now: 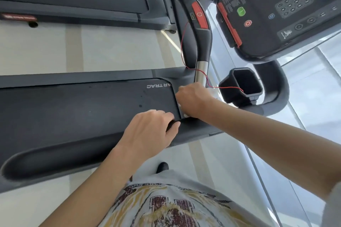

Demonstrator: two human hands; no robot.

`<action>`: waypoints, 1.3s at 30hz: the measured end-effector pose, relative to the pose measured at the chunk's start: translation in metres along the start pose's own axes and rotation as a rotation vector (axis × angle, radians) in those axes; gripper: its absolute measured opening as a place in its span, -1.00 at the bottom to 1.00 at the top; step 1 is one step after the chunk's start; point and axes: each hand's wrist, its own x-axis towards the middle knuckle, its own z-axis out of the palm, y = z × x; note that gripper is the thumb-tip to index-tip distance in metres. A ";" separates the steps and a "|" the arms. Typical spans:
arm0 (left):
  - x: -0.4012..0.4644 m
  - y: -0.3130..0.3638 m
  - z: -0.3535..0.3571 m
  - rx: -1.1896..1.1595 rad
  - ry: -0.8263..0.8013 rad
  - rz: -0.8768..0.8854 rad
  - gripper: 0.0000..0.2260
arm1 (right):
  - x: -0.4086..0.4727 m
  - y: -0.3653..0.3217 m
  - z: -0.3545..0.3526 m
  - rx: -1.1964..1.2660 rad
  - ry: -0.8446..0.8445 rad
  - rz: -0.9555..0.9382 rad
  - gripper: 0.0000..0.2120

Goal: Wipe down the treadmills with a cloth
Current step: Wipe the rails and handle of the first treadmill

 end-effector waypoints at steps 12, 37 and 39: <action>-0.002 0.002 -0.002 0.016 -0.015 0.023 -0.50 | -0.078 0.019 0.030 0.871 0.197 0.479 -0.65; -0.086 0.029 0.010 0.310 0.185 -0.142 -0.55 | -0.119 -0.085 0.076 1.124 0.898 0.431 -0.62; -0.113 0.028 0.013 0.283 0.217 -0.174 -0.51 | -0.123 -0.097 0.083 1.201 0.897 0.477 -0.64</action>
